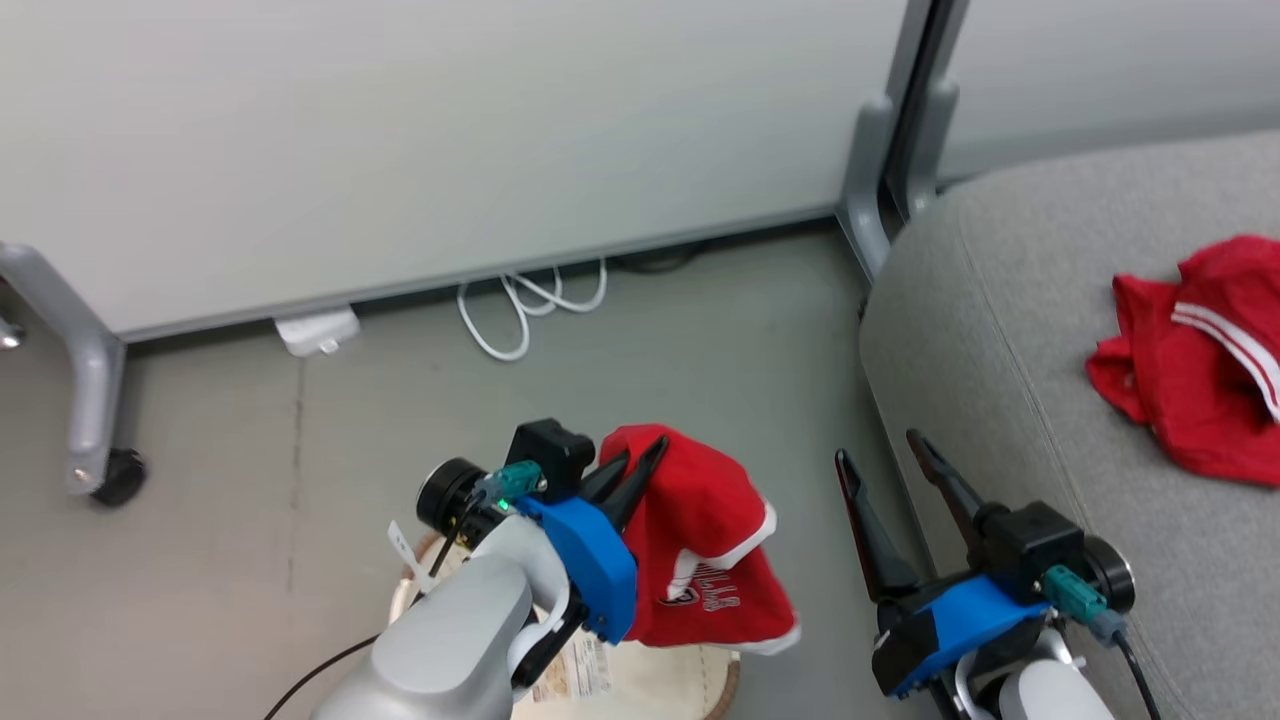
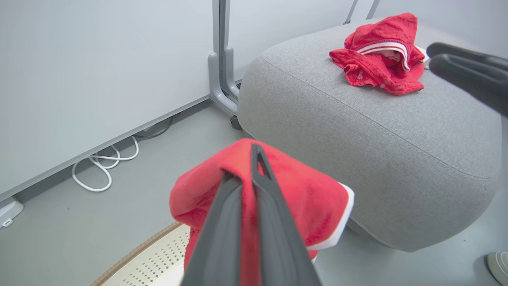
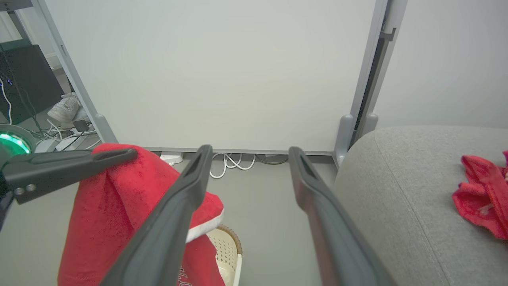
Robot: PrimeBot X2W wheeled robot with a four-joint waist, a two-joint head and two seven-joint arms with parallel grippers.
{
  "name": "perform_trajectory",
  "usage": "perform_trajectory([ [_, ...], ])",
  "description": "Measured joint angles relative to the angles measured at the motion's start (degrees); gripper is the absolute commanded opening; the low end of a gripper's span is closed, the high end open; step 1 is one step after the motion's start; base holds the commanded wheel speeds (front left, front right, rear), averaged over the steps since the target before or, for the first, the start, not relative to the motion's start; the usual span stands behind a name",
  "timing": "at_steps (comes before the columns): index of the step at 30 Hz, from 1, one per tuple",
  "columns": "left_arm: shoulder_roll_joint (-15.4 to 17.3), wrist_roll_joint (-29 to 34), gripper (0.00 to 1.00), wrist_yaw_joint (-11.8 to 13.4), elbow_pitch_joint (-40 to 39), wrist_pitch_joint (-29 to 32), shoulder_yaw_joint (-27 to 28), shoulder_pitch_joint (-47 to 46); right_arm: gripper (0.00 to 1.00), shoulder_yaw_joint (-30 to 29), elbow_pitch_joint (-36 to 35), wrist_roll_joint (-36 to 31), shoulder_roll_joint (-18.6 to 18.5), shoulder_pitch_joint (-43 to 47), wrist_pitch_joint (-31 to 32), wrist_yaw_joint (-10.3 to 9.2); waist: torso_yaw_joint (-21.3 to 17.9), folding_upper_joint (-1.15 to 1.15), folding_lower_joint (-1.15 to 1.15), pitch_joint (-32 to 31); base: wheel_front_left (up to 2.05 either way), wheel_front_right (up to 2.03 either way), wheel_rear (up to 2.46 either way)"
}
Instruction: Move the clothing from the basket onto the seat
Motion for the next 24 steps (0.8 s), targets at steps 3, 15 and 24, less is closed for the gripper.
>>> perform_trajectory([
  [3, 0.0, -2.0, 0.0, 0.0, -1.1, 0.5, -1.5, -1.8, 1.0, 0.1, -0.3, 0.1, 0.0, 1.6, 0.6, 0.0, 1.4, 0.0, 0.0, -3.0, 0.0, 0.0, 0.0],
  [15, 0.0, -8.8, 0.0, 0.0, -4.8, 1.8, -4.5, -7.5, 1.0, 1.0, -2.0, 0.7, 0.0, 4.1, 2.4, 0.0, 4.6, 0.0, 0.01, -8.4, 0.0, 0.0, 0.0],
  [24, 0.0, -11.2, 0.0, 1.2, -4.3, 1.2, -6.2, -7.8, 1.0, 1.8, -2.1, 1.2, 0.0, 4.4, 2.4, 0.0, 4.1, 0.0, 0.02, -8.4, 0.0, 0.0, 0.0],
])
